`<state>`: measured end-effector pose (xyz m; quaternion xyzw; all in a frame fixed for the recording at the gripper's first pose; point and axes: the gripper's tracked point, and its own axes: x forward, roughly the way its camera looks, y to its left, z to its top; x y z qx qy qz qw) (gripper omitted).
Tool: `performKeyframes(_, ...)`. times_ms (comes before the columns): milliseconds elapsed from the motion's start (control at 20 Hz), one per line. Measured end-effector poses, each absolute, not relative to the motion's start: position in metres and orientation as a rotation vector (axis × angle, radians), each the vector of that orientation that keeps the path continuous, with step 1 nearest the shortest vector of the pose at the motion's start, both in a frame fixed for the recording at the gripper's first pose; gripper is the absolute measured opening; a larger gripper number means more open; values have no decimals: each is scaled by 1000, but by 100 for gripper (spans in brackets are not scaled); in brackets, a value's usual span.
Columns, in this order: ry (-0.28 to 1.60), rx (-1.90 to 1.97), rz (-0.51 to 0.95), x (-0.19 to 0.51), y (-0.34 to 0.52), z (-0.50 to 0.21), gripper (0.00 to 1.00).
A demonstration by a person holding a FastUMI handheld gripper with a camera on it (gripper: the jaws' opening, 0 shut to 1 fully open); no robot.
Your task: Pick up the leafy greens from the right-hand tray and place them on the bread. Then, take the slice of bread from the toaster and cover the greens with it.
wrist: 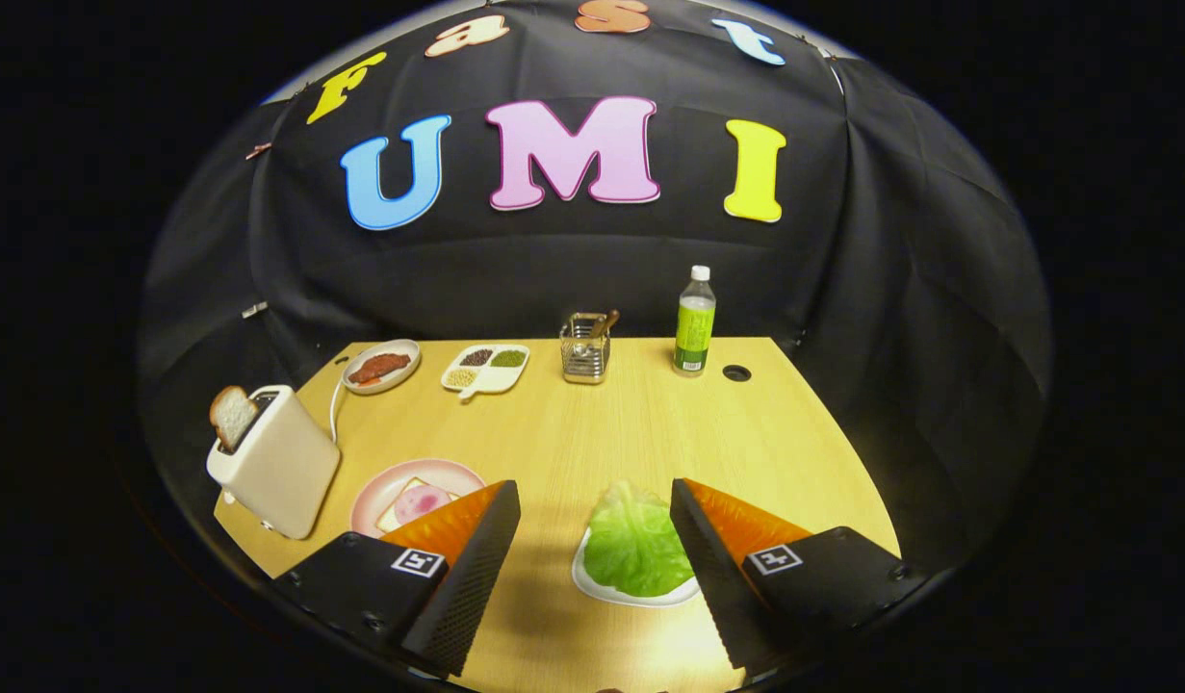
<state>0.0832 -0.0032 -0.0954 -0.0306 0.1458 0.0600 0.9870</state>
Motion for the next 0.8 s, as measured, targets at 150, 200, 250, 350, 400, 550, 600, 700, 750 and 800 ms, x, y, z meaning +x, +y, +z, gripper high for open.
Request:
performKeyframes(150, 351, -91, 119, 102, -16, -123, 98)
performKeyframes(200, 377, -95, 119, 105, -20, -132, 98)
performKeyframes(250, 404, -98, 120, 109, -23, -142, 98)
performKeyframes(350, 451, -110, 123, 120, -31, -163, 98)
performKeyframes(400, 472, -119, 126, 124, -35, -171, 98)
performKeyframes(550, 538, -147, 137, 137, -42, -200, 98)
performKeyframes(600, 557, -149, 144, 142, -42, -209, 98)
performKeyframes(700, 593, -163, 150, 148, -44, -223, 98)
performKeyframes(750, 608, -174, 151, 152, -44, -229, 98)
performKeyframes(800, 623, -181, 157, 153, -43, -235, 98)
